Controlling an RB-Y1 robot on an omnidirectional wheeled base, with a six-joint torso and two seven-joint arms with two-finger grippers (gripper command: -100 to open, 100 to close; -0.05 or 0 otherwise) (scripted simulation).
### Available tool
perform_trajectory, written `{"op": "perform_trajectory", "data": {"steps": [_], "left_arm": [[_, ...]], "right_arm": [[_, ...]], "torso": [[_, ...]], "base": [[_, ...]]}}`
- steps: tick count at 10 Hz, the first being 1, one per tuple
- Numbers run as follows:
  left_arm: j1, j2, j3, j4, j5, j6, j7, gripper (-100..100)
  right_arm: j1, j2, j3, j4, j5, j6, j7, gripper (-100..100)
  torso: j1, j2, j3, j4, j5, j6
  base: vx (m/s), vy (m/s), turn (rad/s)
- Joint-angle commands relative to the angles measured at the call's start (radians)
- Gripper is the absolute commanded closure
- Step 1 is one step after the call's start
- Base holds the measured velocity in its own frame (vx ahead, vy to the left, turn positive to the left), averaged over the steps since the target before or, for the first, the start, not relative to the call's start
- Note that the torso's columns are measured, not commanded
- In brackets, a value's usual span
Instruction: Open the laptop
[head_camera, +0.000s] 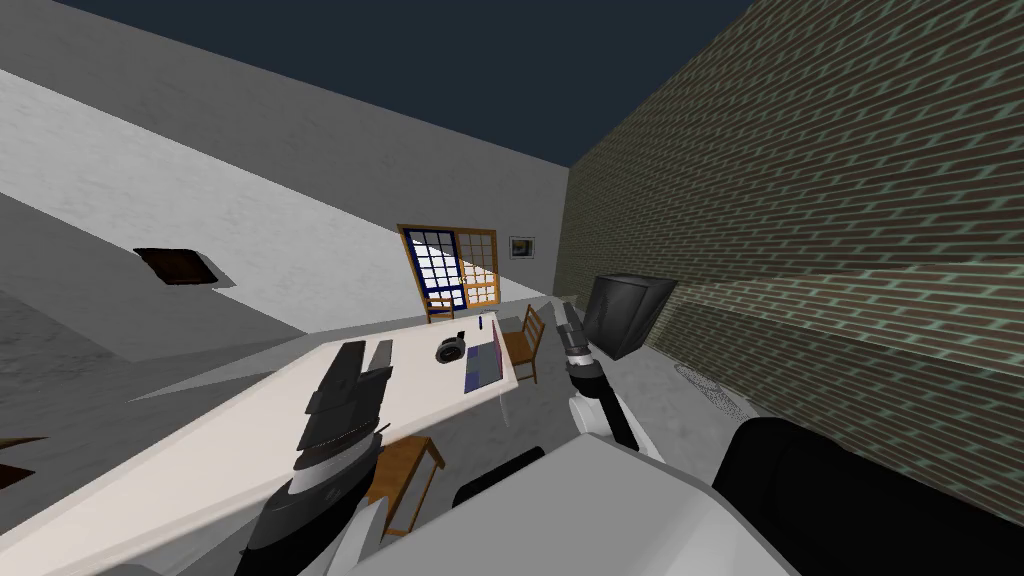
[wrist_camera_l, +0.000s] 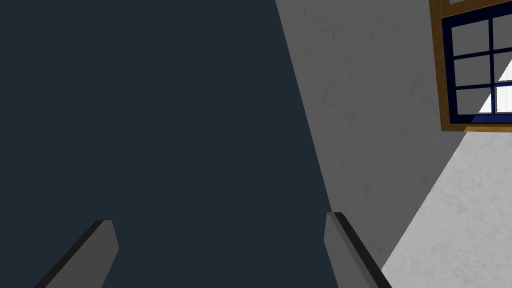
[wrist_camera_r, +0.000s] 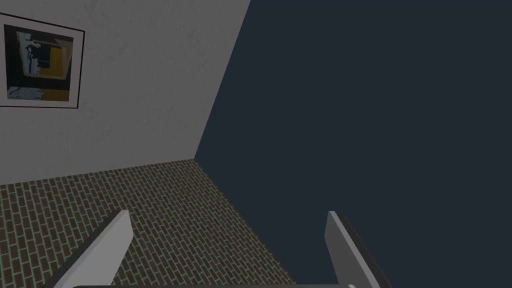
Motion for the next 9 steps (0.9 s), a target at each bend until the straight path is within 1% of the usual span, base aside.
{"op": "perform_trajectory", "data": {"steps": [1,3,9], "left_arm": [[0.0,0.0,0.0,0.0,0.0,0.0,0.0,0],[0.0,0.0,0.0,0.0,0.0,0.0,0.0,0],[0.0,0.0,0.0,0.0,0.0,0.0,0.0,0]], "right_arm": [[0.0,0.0,0.0,0.0,0.0,0.0,0.0,0],[0.0,0.0,0.0,0.0,0.0,0.0,0.0,0],[0.0,0.0,0.0,0.0,0.0,0.0,0.0,0]], "torso": [[0.0,0.04,-0.082,0.041,0.0,0.0],[0.0,0.175,-0.351,0.176,0.0,0.0],[0.0,0.618,-1.234,0.617,0.0,0.0]], "base": [[0.0,0.0,0.0],[0.0,0.0,0.0],[0.0,0.0,0.0]]}}
